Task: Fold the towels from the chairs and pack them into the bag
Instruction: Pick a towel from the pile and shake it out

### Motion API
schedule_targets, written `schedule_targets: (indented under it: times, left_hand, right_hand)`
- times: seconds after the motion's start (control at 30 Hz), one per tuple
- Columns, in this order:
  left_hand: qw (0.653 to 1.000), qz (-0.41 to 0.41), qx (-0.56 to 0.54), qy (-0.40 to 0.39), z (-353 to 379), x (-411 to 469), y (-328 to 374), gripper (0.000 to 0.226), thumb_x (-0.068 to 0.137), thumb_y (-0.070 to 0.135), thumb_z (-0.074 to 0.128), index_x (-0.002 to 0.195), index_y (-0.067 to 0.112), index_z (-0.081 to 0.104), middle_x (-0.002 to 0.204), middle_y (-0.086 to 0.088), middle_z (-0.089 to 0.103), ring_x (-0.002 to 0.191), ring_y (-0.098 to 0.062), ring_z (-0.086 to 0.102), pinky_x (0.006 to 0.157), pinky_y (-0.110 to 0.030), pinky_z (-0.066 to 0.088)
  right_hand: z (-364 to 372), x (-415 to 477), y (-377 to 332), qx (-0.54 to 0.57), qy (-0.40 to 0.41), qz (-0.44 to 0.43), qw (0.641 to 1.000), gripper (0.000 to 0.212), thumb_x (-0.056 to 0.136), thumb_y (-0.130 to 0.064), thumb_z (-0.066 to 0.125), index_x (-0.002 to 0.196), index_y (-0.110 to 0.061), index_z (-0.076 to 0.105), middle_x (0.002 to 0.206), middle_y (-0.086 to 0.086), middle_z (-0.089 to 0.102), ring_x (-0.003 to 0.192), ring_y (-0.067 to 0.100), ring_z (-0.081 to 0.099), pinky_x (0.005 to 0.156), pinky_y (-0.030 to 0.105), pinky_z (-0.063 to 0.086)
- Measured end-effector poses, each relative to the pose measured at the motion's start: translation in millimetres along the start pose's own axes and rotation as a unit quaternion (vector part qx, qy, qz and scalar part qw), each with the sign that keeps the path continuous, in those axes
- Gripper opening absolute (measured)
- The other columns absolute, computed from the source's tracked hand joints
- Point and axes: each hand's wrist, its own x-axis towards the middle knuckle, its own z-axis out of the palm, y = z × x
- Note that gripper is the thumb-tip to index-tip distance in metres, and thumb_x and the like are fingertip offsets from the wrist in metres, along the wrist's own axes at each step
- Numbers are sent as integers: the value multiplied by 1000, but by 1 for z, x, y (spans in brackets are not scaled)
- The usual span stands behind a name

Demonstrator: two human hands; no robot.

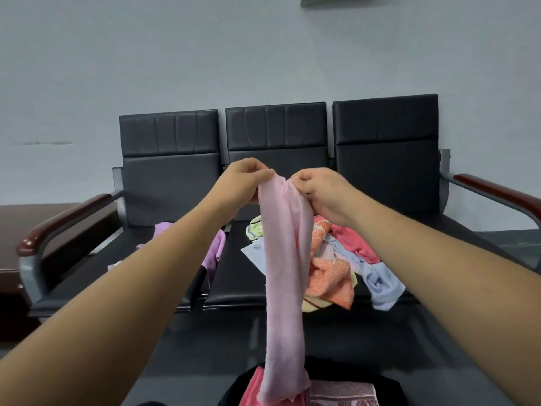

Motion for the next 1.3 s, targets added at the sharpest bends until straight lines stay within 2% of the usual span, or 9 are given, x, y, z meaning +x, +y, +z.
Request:
schedule_targets:
  times: [0.2, 0.3, 0.4, 0.63, 0.77, 0.93, 1.03, 1.17, 1.3]
  left_hand:
    - [973, -103, -6, -206, 2, -24, -45, 16, 96, 23, 69, 108, 13, 72, 107, -3, 77, 104, -21, 72, 92, -35, 57]
    - [963, -148, 51, -219, 8, -35, -71, 26, 94, 12, 70, 70, 21, 64, 63, 22, 67, 68, 4, 65, 66, -11, 50]
    - [956, -179, 32, -230, 9, -40, -96, 9, 95, 12, 68, 89, 10, 75, 92, 5, 78, 88, -8, 71, 81, -16, 55]
    - [926, -242, -269, -110, 23, -41, -113, 45, 84, 20, 70, 125, 1, 64, 107, -17, 73, 93, -28, 71, 76, -34, 59]
    - [893, -232, -378, -74, 28, -32, -111, 42, 84, 31, 65, 113, 1, 74, 113, -21, 70, 102, -33, 69, 92, -42, 52]
    - [862, -195, -464, -61, 30, -20, -119, 44, 87, 34, 57, 117, 4, 70, 115, -17, 70, 103, -34, 70, 91, -43, 53]
    - [866, -169, -467, -62, 27, -13, -134, 48, 90, 33, 52, 119, 0, 69, 117, -20, 68, 107, -36, 68, 90, -44, 57]
    - [908, -163, -368, -120, 17, -7, -161, 62, 89, 34, 62, 143, 8, 52, 139, -17, 59, 128, -36, 57, 103, -50, 49]
    - [938, -164, -253, -173, 20, -13, -193, 61, 95, -1, 59, 148, 24, 44, 137, -7, 61, 122, -29, 61, 97, -51, 51]
  right_hand:
    - [-2, 17, -10, 227, 56, 6, 972, 29, 102, -2, 44, 79, -5, 60, 67, 5, 57, 66, 16, 56, 65, 28, 50]
    - [-4, 22, -8, 245, 56, 14, 968, 24, 102, -4, 46, 88, -3, 65, 75, 7, 61, 73, 18, 62, 72, 30, 55]
    - [-7, 32, 0, 232, 90, 30, 968, 19, 97, -4, 52, 98, 3, 69, 78, 9, 64, 78, 21, 63, 83, 38, 57]
    - [-14, 53, 53, -33, 128, 140, 981, 7, 96, -7, 55, 92, -11, 59, 84, 9, 59, 74, 22, 58, 75, 39, 53]
    - [-10, 41, 93, 188, 52, 227, 954, 26, 97, -23, 60, 110, -1, 65, 93, 15, 66, 73, 26, 63, 67, 35, 54]
    - [-1, 18, 134, 319, -76, 262, 908, 66, 90, -63, 57, 117, -5, 74, 103, 11, 71, 97, 27, 67, 99, 42, 48]
    - [6, 7, 149, 318, -110, 272, 902, 54, 93, -44, 63, 128, -4, 68, 138, 14, 62, 129, 31, 58, 117, 50, 38]
    - [4, 3, 155, 337, -68, 229, 911, 30, 91, -16, 65, 120, -9, 72, 131, 15, 68, 125, 32, 62, 108, 49, 46]
    - [5, 12, 160, 394, 0, 197, 898, 34, 94, -15, 66, 127, -7, 68, 133, 18, 66, 126, 33, 62, 110, 48, 46]
